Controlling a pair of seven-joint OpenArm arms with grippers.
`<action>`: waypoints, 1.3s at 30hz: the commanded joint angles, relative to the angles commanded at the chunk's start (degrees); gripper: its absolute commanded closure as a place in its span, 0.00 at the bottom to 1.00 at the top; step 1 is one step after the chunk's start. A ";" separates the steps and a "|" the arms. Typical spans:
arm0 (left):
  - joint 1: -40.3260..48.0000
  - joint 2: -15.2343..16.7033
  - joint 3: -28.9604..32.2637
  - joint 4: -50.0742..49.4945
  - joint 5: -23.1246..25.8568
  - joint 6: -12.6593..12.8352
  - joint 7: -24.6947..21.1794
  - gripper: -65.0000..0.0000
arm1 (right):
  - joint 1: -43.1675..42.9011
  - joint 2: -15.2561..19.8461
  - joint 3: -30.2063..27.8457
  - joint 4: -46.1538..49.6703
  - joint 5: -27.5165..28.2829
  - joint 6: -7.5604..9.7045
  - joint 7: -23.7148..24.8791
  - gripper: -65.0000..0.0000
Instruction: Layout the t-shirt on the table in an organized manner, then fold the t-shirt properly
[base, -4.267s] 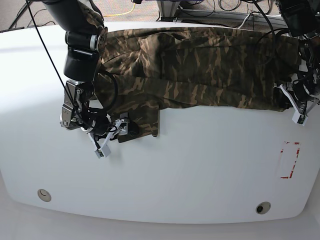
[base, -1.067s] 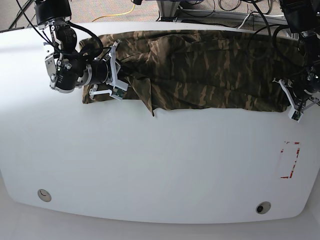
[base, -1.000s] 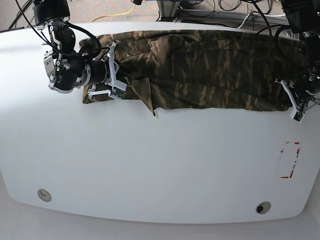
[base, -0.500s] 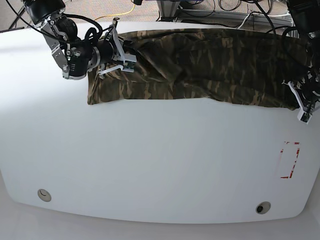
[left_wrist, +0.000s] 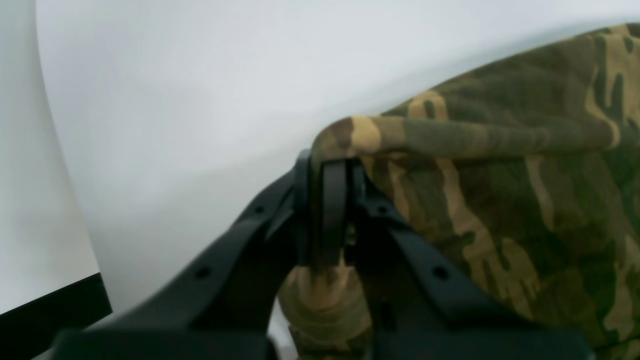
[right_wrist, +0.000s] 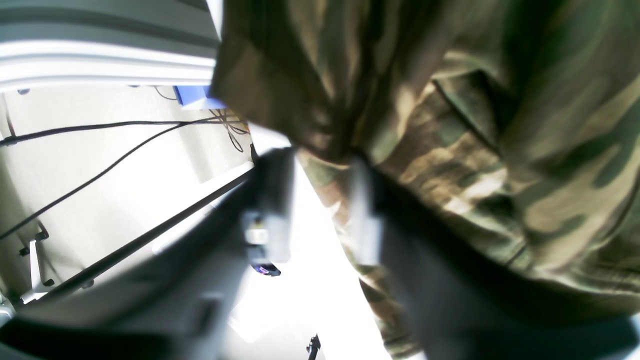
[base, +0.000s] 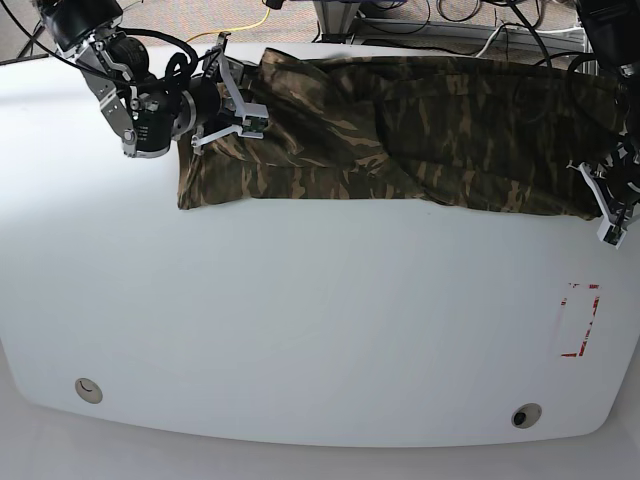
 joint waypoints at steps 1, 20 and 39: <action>0.00 -0.35 0.00 0.00 0.00 0.00 0.00 0.99 | 0.00 0.09 0.00 0.00 0.18 0.00 0.00 0.31; 0.00 -0.70 0.18 0.88 0.00 0.00 0.00 0.99 | 1.49 -15.12 23.30 0.09 -2.73 0.00 0.18 0.34; 0.09 2.29 0.18 4.92 0.00 0.00 0.00 0.99 | -7.82 -23.47 27.43 -0.09 -22.42 0.00 11.52 0.92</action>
